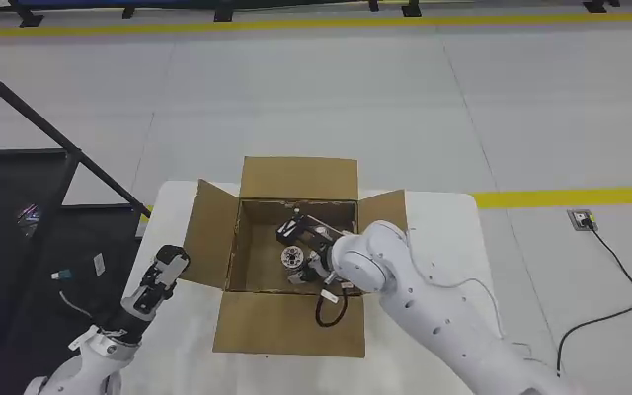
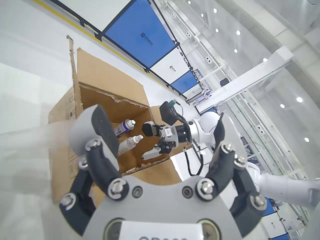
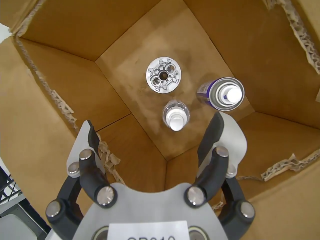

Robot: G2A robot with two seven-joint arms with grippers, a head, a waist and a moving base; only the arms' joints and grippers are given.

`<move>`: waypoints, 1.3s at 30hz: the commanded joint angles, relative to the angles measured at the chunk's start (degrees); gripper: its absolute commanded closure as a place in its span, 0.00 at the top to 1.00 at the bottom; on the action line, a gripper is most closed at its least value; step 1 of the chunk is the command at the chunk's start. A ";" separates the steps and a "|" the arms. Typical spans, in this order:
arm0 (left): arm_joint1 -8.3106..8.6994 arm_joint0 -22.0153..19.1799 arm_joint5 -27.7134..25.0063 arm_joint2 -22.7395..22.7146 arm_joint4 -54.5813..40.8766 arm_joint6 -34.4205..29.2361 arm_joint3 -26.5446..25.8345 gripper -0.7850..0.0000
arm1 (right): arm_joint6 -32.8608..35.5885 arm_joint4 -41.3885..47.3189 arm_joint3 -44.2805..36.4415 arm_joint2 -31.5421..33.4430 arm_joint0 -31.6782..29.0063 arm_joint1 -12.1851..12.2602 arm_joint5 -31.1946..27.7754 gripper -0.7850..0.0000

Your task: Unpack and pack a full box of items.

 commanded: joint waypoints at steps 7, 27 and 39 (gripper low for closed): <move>0.00 0.00 0.00 0.00 0.00 0.00 0.00 1.00 | -2.52 -1.16 5.15 -1.18 0.70 -1.18 1.75 0.74; 0.00 0.00 0.00 0.00 0.00 0.00 0.00 1.00 | -3.81 -0.53 14.23 -2.72 3.22 -4.10 0.93 0.02; 0.00 0.00 0.00 0.00 0.00 0.00 0.00 1.00 | 2.33 -3.55 -3.76 4.21 -0.64 -1.53 1.50 0.00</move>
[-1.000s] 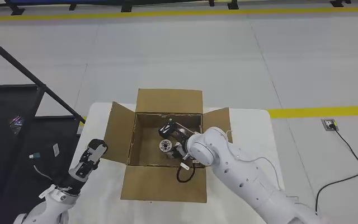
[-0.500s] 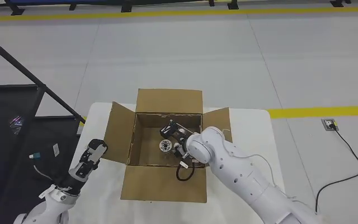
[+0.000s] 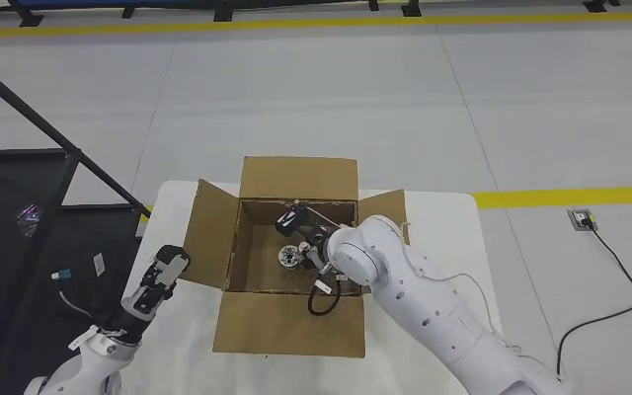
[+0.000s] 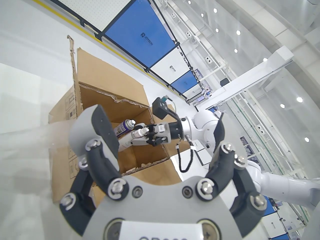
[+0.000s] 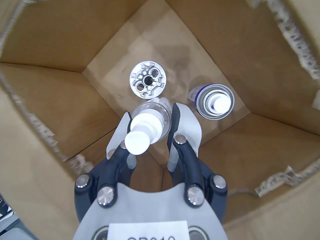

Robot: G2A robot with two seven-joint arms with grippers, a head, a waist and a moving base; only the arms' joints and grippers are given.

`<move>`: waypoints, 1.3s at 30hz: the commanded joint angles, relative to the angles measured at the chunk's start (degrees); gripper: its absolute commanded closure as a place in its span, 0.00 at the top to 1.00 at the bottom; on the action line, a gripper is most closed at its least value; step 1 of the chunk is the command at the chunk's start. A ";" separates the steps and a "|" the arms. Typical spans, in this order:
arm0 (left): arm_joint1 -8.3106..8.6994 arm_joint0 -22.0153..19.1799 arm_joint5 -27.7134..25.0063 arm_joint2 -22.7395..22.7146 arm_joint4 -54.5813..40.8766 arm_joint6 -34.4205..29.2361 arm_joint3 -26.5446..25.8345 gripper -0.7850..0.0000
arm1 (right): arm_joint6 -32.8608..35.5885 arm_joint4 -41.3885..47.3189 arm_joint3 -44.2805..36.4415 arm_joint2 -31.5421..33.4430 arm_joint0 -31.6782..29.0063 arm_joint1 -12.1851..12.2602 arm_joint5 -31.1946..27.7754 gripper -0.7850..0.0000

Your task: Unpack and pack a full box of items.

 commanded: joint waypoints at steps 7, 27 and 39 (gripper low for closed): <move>0.00 0.00 0.00 0.00 0.00 0.00 0.00 1.00 | 8.77 -10.35 -25.80 11.49 -7.99 3.96 3.12 0.00; 0.00 0.00 0.00 0.00 0.00 0.00 0.00 1.00 | -2.97 -18.90 -28.44 46.37 -32.31 9.15 0.96 0.00; 0.00 0.00 0.00 0.00 0.00 0.00 0.00 1.00 | -7.60 -13.31 -15.75 49.04 -32.83 9.98 -2.20 0.13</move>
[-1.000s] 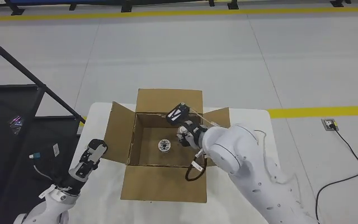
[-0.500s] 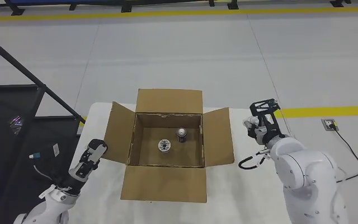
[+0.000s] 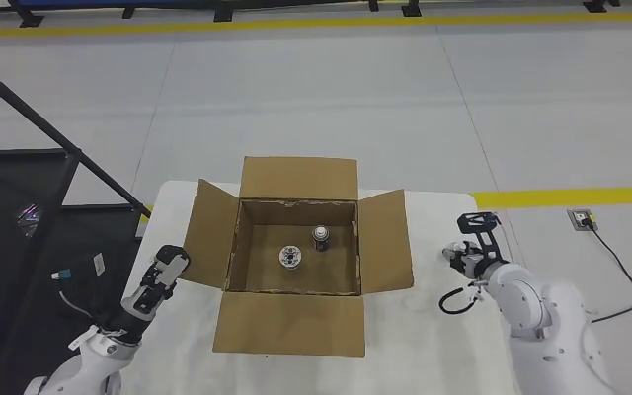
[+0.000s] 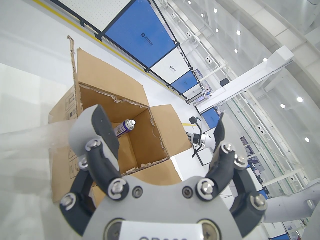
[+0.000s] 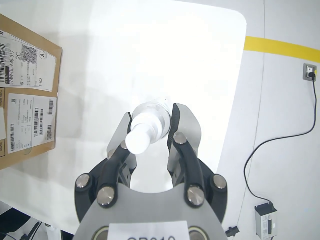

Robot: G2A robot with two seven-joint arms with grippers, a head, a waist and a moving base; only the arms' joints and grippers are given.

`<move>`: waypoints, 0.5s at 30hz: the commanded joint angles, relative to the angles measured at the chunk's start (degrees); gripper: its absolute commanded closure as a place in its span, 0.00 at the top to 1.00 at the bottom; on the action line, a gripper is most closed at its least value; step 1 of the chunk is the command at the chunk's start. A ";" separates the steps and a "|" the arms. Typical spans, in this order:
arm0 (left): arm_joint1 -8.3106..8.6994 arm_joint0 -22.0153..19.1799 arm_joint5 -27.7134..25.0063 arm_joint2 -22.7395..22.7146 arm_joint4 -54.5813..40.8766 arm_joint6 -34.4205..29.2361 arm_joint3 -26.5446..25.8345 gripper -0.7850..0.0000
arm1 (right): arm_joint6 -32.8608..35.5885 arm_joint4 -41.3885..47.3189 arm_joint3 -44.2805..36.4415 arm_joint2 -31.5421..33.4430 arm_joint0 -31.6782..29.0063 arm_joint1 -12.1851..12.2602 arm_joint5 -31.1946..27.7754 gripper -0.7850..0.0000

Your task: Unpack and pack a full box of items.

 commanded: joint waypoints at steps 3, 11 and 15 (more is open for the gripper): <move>0.00 0.00 0.00 0.00 0.00 0.00 0.00 1.00 | -0.77 1.51 2.25 0.37 0.33 0.27 -1.04 0.40; 0.00 0.00 0.00 0.00 0.00 0.00 0.00 1.00 | 0.08 2.80 3.62 -0.06 0.87 0.80 -1.76 0.98; 0.00 0.00 0.00 0.00 0.00 0.00 0.00 1.00 | 0.36 2.91 2.82 -0.31 1.00 1.06 -1.49 1.00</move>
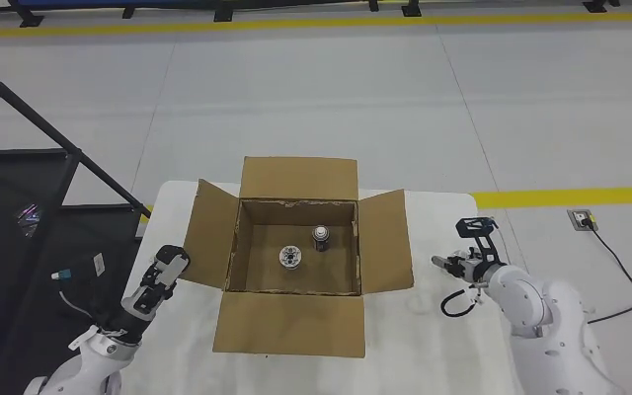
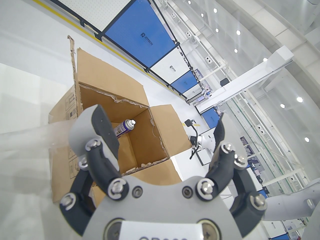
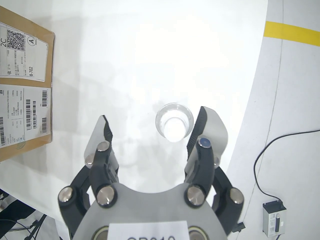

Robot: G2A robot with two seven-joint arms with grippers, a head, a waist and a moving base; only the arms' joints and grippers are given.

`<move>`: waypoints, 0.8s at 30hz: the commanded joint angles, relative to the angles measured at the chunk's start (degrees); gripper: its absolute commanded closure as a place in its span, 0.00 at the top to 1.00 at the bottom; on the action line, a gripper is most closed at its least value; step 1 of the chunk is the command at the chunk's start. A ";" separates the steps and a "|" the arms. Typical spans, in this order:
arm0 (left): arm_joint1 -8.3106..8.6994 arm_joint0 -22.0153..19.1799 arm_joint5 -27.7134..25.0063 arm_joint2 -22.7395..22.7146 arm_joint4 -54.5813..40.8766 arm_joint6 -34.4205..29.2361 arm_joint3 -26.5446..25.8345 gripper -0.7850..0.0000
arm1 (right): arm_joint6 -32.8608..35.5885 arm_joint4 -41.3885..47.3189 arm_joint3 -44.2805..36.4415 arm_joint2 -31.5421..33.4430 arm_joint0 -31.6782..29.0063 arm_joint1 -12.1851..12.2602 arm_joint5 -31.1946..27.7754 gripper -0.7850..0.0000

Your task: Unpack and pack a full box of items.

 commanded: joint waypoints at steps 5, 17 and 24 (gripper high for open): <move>0.00 0.00 0.00 0.00 0.00 0.00 0.00 1.00 | -1.32 -1.60 -6.10 0.10 -0.57 0.40 1.50 1.00; -0.05 2.07 0.07 0.38 0.41 3.34 -0.33 1.00 | -6.24 3.36 -24.66 -23.22 6.14 -1.40 -5.07 1.00; -0.02 3.37 -0.27 -0.12 -0.04 4.10 -0.77 1.00 | -0.66 8.44 0.71 -42.70 24.70 -5.97 -2.47 1.00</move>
